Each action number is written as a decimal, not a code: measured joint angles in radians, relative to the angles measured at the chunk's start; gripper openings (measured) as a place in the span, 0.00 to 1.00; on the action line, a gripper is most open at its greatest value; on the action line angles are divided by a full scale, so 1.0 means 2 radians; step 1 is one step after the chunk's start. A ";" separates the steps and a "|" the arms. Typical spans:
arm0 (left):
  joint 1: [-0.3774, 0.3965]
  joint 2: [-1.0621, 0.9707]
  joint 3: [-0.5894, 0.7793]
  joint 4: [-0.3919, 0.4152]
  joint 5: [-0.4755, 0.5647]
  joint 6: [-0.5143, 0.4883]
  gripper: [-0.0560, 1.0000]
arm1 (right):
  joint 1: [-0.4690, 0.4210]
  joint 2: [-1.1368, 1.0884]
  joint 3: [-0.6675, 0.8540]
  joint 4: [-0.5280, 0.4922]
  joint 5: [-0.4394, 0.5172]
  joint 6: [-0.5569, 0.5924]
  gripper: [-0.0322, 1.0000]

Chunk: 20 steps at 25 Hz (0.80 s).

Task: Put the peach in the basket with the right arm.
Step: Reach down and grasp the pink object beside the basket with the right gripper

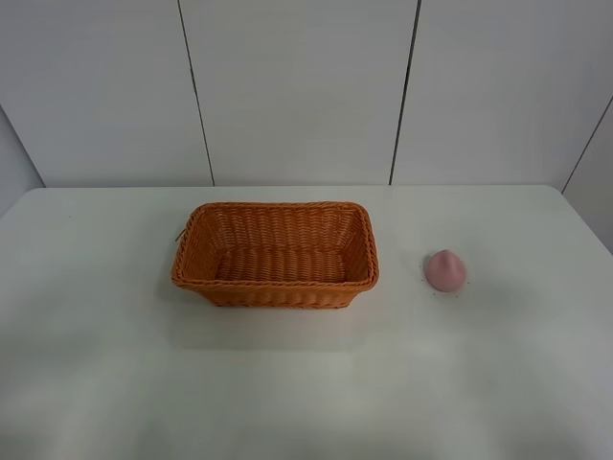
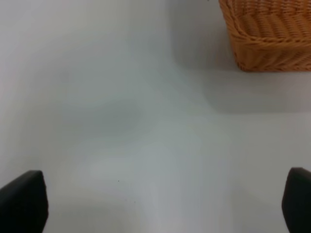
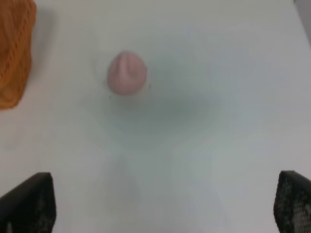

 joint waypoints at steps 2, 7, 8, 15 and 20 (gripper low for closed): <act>0.000 0.000 0.000 0.000 0.000 0.000 0.99 | 0.000 0.078 -0.034 0.003 0.000 0.000 0.70; 0.000 0.000 0.000 0.000 0.000 0.000 0.99 | 0.000 0.275 -0.121 0.019 -0.002 0.000 0.70; 0.000 0.000 0.000 0.000 0.000 0.000 0.99 | 0.000 0.310 -0.141 0.023 -0.002 0.000 0.70; 0.000 0.000 0.000 0.000 0.000 0.000 0.99 | 0.000 0.558 -0.295 0.034 0.015 0.000 0.70; 0.000 0.000 0.000 0.000 0.000 0.000 0.99 | 0.000 0.699 -0.411 0.033 0.057 0.000 0.70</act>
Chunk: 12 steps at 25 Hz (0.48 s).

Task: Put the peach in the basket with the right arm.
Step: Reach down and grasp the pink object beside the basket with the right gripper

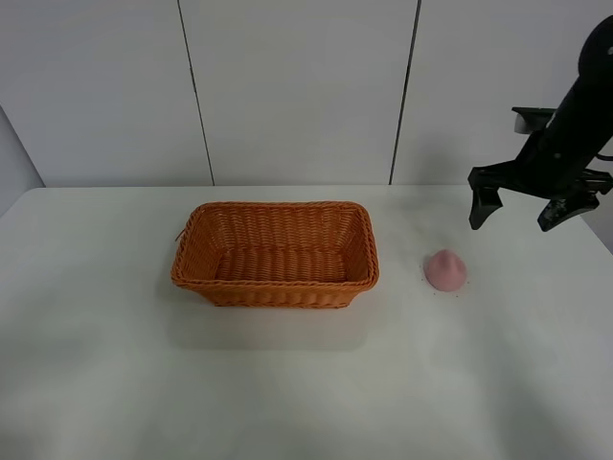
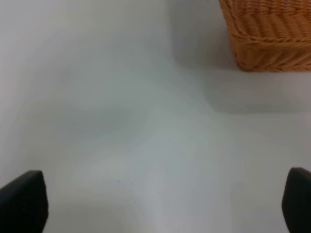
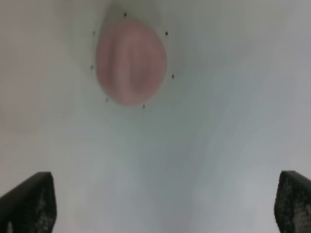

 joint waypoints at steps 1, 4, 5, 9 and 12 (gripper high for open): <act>0.000 0.000 0.000 0.000 0.000 0.000 0.99 | 0.000 0.022 -0.021 0.000 0.007 0.000 0.70; 0.000 0.000 0.000 0.000 0.000 0.000 0.99 | 0.004 0.066 -0.067 0.005 0.023 0.000 0.70; 0.000 0.000 0.000 0.000 0.000 0.000 0.99 | 0.007 0.074 -0.075 0.005 0.026 0.000 0.70; 0.000 0.000 0.000 0.000 0.000 0.000 0.99 | 0.038 0.085 -0.086 -0.004 0.015 -0.003 0.70; 0.000 0.000 0.000 0.000 0.000 0.000 0.99 | 0.047 0.087 -0.088 -0.012 0.002 0.005 0.70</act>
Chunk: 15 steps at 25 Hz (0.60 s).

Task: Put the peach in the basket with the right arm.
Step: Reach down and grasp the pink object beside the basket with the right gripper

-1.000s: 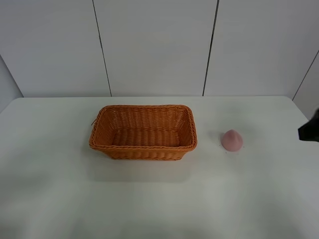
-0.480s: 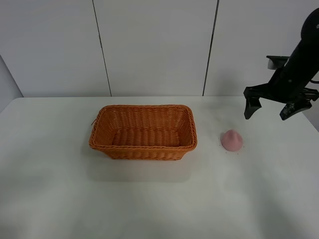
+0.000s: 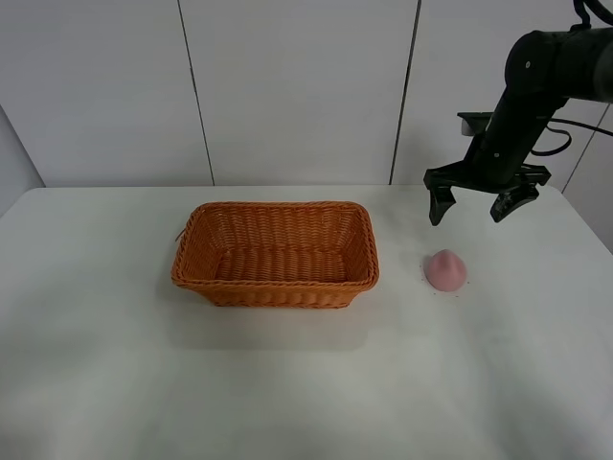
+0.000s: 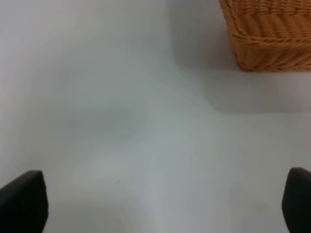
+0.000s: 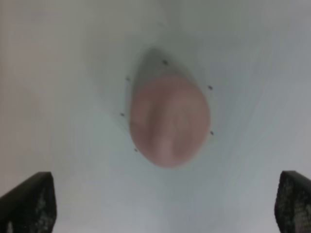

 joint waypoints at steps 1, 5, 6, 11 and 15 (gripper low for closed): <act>0.000 0.000 0.000 0.000 0.000 0.000 0.99 | 0.000 0.000 0.000 -0.003 -0.003 0.000 0.70; 0.000 0.000 0.000 0.000 0.000 0.000 0.99 | -0.001 0.013 0.000 -0.018 -0.005 0.007 0.70; 0.000 0.000 0.000 0.000 0.000 0.000 0.99 | -0.001 0.020 0.000 -0.018 -0.006 0.007 0.70; 0.000 0.000 0.000 0.000 0.000 0.000 0.99 | -0.001 0.061 0.000 -0.015 -0.009 0.008 0.70; 0.000 0.000 0.000 0.000 0.000 0.000 0.99 | -0.001 0.100 0.000 -0.018 -0.019 0.008 0.70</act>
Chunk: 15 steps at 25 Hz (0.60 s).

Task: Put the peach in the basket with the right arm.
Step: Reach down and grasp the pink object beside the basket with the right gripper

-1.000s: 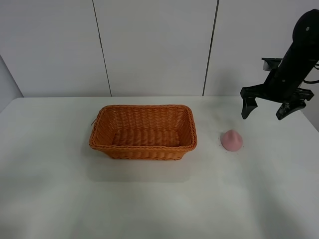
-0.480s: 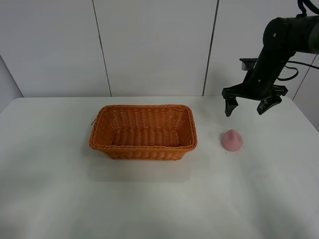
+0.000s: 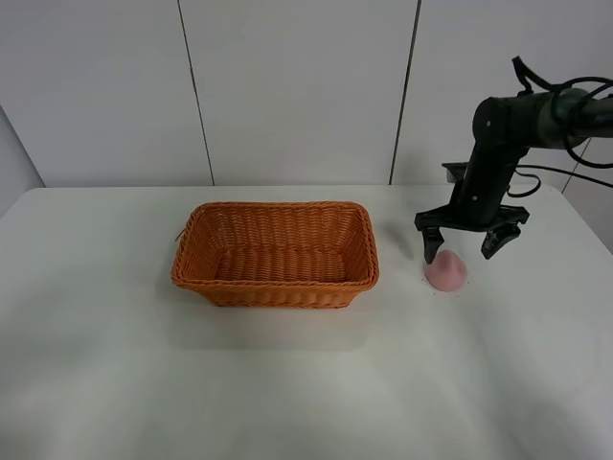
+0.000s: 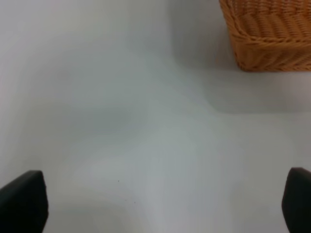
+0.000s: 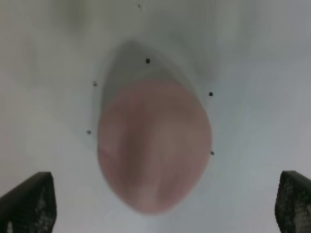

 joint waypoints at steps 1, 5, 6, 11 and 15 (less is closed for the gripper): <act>0.000 0.000 0.000 0.000 0.000 0.000 0.99 | 0.000 0.009 0.000 0.000 -0.004 0.000 0.70; 0.000 0.000 0.000 0.000 0.000 0.000 0.99 | 0.000 0.038 0.000 0.006 -0.007 0.000 0.70; 0.000 0.000 0.000 0.000 0.000 0.000 0.99 | 0.000 0.042 0.000 0.007 -0.008 0.000 0.70; 0.000 0.000 0.000 0.000 0.000 0.000 0.99 | 0.000 0.047 0.000 0.009 -0.012 0.000 0.59; 0.000 0.000 0.000 0.000 0.000 0.000 0.99 | 0.000 0.047 0.000 0.008 -0.013 0.006 0.19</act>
